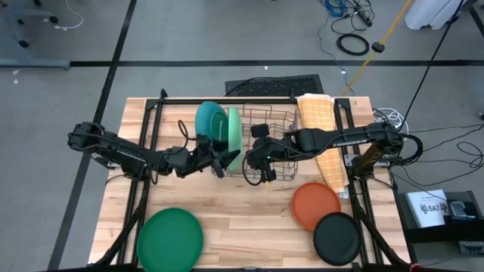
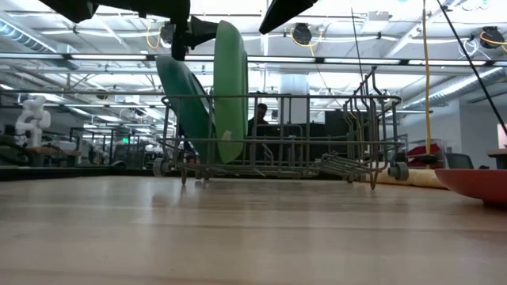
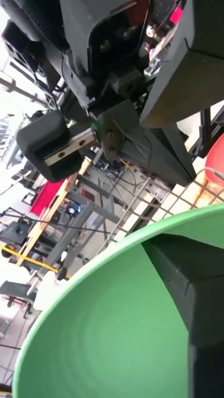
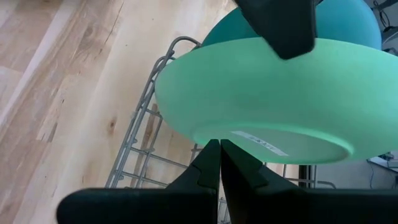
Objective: Sort dishes
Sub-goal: Put the light green plate into the dishwasher rack, then adjust the light green plate
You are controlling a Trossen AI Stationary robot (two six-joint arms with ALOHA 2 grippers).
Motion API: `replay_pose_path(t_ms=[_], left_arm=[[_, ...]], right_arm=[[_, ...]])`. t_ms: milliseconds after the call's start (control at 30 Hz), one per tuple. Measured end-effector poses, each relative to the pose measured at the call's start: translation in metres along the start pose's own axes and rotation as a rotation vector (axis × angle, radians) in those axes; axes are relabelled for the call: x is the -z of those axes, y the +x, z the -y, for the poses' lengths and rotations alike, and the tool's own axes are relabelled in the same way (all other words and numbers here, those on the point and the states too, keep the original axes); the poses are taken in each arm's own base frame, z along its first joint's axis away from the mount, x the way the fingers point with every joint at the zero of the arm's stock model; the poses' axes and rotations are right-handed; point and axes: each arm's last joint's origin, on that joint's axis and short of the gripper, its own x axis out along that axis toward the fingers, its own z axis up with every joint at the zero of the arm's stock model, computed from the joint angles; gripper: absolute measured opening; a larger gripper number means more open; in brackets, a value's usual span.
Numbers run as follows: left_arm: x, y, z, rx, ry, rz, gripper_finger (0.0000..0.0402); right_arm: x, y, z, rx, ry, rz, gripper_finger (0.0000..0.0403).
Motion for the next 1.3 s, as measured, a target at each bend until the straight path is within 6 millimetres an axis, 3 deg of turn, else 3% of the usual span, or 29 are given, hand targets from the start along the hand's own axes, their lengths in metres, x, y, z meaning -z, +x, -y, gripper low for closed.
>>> replay_pose_path(t_ms=[600, 1033, 1300], left_arm=[[-0.011, -0.017, -0.005, -0.016, 0.373, -0.142, 0.0302], [-0.035, -0.035, 0.003, 0.049, 0.505, -0.096, 0.0302], [-0.060, -0.053, 0.009, 0.088, 0.500, -0.006, 0.0302]], right_arm=[[0.000, 0.000, 0.000, -0.001, -0.001, -0.002, 0.0004], [-0.001, 0.000, 0.001, 0.006, -0.010, 0.014, 0.0004], [-0.004, 0.004, 0.017, -0.013, -0.012, 0.100, 0.0004]])
